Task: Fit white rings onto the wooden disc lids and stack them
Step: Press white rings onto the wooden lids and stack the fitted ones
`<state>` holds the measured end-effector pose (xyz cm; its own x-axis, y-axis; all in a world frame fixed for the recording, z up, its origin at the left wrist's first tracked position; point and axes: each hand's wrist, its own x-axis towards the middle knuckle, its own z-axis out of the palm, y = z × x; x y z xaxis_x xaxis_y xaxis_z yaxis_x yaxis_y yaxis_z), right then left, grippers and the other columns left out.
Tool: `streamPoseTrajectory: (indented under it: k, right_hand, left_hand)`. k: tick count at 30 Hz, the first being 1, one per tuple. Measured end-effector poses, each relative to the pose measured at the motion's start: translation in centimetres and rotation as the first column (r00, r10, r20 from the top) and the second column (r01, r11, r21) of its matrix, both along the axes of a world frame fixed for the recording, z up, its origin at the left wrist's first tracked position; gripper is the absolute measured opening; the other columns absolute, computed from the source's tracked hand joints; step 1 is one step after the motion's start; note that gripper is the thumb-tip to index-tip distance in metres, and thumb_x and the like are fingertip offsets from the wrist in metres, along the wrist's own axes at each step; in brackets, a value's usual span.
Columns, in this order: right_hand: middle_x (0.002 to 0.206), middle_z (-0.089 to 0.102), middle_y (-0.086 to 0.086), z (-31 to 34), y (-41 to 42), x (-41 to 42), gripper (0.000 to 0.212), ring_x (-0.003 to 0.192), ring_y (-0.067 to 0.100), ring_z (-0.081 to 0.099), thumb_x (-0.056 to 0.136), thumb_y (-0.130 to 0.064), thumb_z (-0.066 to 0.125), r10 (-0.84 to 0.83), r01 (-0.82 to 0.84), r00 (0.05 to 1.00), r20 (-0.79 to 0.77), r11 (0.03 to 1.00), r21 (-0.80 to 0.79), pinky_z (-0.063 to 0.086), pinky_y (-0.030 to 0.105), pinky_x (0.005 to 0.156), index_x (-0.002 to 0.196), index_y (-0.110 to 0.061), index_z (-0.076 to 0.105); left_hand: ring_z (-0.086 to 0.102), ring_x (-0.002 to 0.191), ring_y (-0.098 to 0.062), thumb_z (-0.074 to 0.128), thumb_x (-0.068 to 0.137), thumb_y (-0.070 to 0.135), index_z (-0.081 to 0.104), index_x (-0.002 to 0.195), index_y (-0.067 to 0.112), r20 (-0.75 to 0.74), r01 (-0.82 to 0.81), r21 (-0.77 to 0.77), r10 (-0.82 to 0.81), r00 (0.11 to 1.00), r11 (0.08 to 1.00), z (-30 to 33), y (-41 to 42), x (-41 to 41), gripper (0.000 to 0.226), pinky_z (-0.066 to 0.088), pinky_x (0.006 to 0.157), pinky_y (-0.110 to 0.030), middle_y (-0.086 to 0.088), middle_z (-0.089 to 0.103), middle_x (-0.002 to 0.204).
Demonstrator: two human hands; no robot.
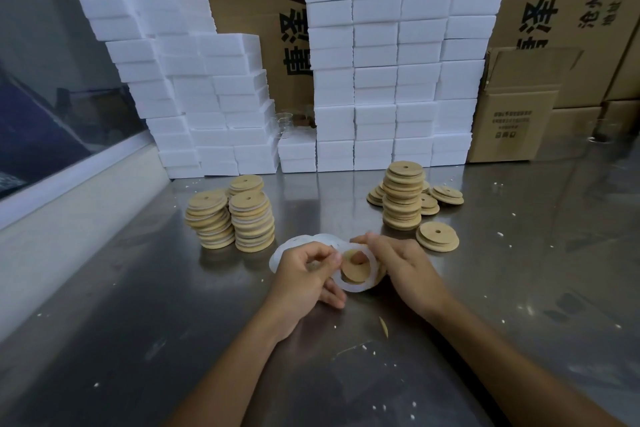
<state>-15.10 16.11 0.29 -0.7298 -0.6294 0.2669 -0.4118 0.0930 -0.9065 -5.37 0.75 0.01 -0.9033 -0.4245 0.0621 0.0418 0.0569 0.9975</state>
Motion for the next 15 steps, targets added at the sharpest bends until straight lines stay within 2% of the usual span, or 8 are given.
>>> streamPoseTrajectory:
  k: [2,4,6,9,15]
  right_hand:
    - [0.110,0.072,-0.014,-0.30,-0.14,0.17,0.020,0.105,-0.003,0.065,0.097,-0.026,0.062,-0.024,0.025,0.994,-0.105,1.000,0.011,0.052,0.023,0.089,0.092,-0.019,0.080]
    - [0.114,0.071,-0.014,-0.49,-0.22,0.20,0.015,0.106,-0.003,0.065,0.094,-0.020,0.066,-0.025,0.021,0.990,-0.142,0.999,-0.032,0.051,0.020,0.088,0.092,-0.018,0.080]
    - [0.115,0.071,-0.010,-0.61,-0.19,0.15,0.013,0.106,0.000,0.066,0.093,-0.018,0.067,-0.026,0.014,0.991,-0.131,0.995,-0.096,0.053,0.023,0.090,0.097,-0.016,0.080]
    - [0.117,0.072,-0.006,-0.67,-0.35,0.24,0.014,0.112,0.002,0.065,0.092,-0.013,0.069,-0.029,0.014,0.995,-0.099,0.988,-0.153,0.054,0.029,0.095,0.102,-0.014,0.079]
    - [0.128,0.067,0.000,-0.79,-0.78,0.55,0.018,0.122,-0.004,0.058,0.089,-0.010,0.072,-0.031,0.016,0.994,-0.103,0.989,-0.147,0.052,0.032,0.102,0.105,-0.015,0.078]
  left_hand:
    - [0.066,0.050,-0.028,0.061,0.095,0.017,0.064,0.092,0.007,0.056,-0.025,-0.089,0.030,0.998,0.996,-0.16,0.24,-0.19,0.010,0.057,0.050,-0.032,-0.013,0.066,0.061]
    - [0.067,0.051,-0.031,0.061,0.095,0.017,0.062,0.093,0.007,0.057,-0.025,-0.092,0.030,0.998,0.995,-0.12,0.33,-0.28,0.010,0.057,0.049,-0.033,-0.011,0.067,0.069]
    - [0.066,0.051,-0.031,0.060,0.095,0.014,0.056,0.095,0.004,0.031,-0.008,-0.042,0.009,0.999,0.999,0.00,0.25,-0.26,0.010,0.054,0.046,-0.031,-0.008,0.067,0.077]
    - [0.064,0.050,-0.030,0.063,0.094,0.010,0.054,0.094,0.003,-0.004,-0.013,0.019,0.013,1.000,1.000,0.17,0.12,-0.09,0.010,0.051,0.045,-0.028,-0.009,0.067,0.075]
    - [0.062,0.049,-0.024,0.066,0.090,0.006,0.060,0.085,0.006,-0.095,-0.141,0.031,0.143,0.985,0.990,-0.41,0.35,-0.42,0.008,0.053,0.045,-0.029,-0.011,0.069,0.071]
